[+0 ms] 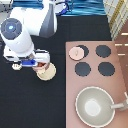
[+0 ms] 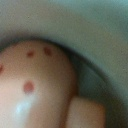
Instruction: Take the lid off the pot, put the pot on the plate, and use the tool to push the pot to the front of the table.
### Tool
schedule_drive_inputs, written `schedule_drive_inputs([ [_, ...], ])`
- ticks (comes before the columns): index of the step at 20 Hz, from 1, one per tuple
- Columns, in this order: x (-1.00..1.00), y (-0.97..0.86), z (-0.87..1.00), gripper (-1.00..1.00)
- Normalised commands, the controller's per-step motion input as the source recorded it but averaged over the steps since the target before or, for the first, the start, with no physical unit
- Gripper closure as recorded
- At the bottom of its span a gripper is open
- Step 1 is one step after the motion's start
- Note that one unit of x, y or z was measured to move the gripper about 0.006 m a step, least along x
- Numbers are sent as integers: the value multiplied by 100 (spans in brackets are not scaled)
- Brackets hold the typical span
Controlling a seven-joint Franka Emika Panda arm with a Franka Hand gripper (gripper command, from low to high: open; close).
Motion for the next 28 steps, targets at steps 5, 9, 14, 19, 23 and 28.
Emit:
schedule_drive_inputs([
  [5, -2, 6, -28, 100],
  [9, 5, 5, -40, 100],
  [14, -5, 6, -55, 100],
  [19, -30, 21, -15, 100],
  [23, -37, 34, -2, 100],
  [28, -42, 22, -26, 100],
])
